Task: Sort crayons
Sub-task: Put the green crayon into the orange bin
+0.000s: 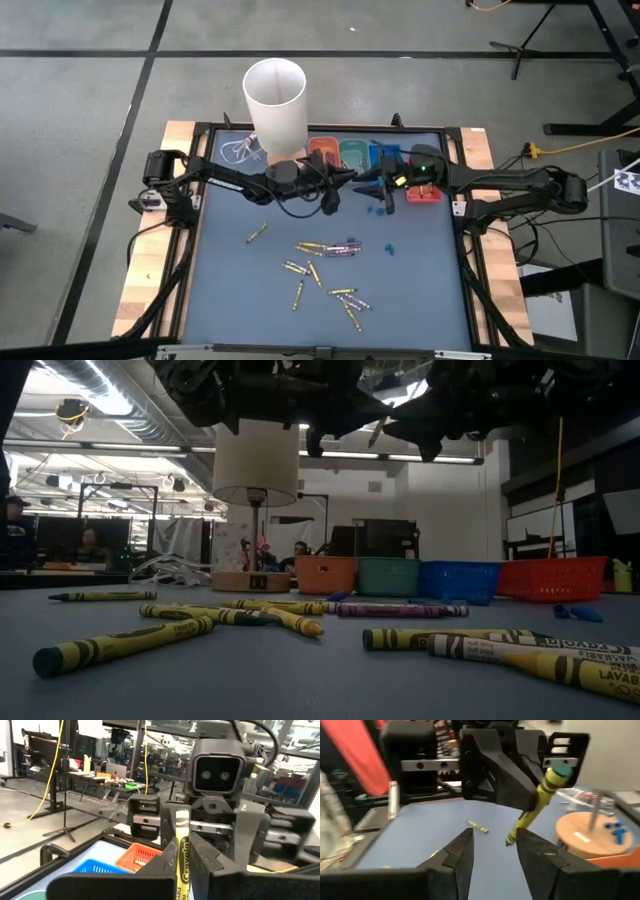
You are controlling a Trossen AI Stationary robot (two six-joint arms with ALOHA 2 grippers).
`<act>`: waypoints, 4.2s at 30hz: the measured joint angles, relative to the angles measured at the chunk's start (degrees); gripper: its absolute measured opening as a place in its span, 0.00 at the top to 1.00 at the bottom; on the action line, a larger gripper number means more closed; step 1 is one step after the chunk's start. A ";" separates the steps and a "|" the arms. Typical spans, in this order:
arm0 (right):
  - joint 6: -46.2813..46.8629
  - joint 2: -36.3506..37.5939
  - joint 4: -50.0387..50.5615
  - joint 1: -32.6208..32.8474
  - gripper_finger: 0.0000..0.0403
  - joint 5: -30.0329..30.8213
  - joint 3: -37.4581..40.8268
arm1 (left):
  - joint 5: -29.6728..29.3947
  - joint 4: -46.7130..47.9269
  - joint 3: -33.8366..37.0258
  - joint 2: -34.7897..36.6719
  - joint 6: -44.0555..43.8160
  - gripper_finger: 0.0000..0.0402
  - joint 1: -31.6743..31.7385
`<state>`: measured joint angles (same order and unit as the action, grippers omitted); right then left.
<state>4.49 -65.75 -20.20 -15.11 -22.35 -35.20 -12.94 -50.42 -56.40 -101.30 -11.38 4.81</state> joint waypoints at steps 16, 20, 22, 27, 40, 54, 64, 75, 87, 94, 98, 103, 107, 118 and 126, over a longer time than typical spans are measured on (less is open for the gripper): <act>1.77 -0.16 0.03 2.77 0.63 11.60 0.00 | 0.45 0.19 0.00 0.00 -0.08 0.98 -0.14; 1.75 -0.16 -1.49 2.77 0.63 11.54 0.00 | 0.42 -0.21 0.00 0.00 -0.21 0.98 -0.10; 1.71 -0.16 -3.14 2.77 0.63 11.39 0.00 | 0.42 -0.38 0.00 0.00 -0.22 0.98 -0.10; 1.69 -0.16 -5.78 2.77 0.63 11.42 0.00 | 0.40 -0.36 0.00 0.00 -0.23 0.98 -0.10; 1.71 -4.88 -9.06 2.77 0.63 10.69 0.00 | -0.13 0.38 0.19 -0.04 -0.19 0.98 -0.06; 1.75 -5.15 -9.49 2.66 0.78 7.69 0.09 | 0.47 0.49 0.20 0.00 0.07 0.98 -0.17; 1.55 -5.20 -7.13 2.68 0.74 7.81 0.07 | 0.05 1.17 0.20 -0.09 0.01 0.98 -0.17; 1.24 -5.23 -5.15 2.68 0.74 6.56 -0.05 | 0.08 2.27 0.13 -0.13 -0.06 0.98 -0.17; 1.12 -5.22 -3.73 2.68 0.73 6.40 -0.13 | 0.14 2.35 0.11 -0.22 -0.19 0.98 -0.17; 1.12 -3.06 -3.14 2.77 0.73 6.55 -0.04 | 0.44 3.40 -0.27 -0.19 -0.23 0.98 -0.17; 1.49 -2.85 -3.13 2.79 0.73 8.62 -0.02 | 0.69 3.61 -0.28 -0.11 -0.23 0.98 -0.10; 1.53 -2.83 -3.16 2.79 0.73 8.33 0.00 | 0.71 3.88 -0.28 -0.11 -0.16 0.98 -0.10; 1.29 -2.83 -3.28 2.77 0.73 7.17 0.02 | 0.71 3.92 -0.28 -0.09 -0.14 0.98 -0.12; 1.21 -2.75 -3.26 2.73 0.51 6.74 0.09 | 0.00 4.05 -0.17 0.00 -0.18 0.98 -0.06; 1.18 -5.64 -3.55 2.77 0.51 6.76 0.09 | 0.39 3.11 -0.11 0.00 -0.18 0.98 -0.06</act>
<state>5.67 -71.38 -23.75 -12.34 -15.59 -35.11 -12.55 -47.31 -56.51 -101.30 -11.57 4.75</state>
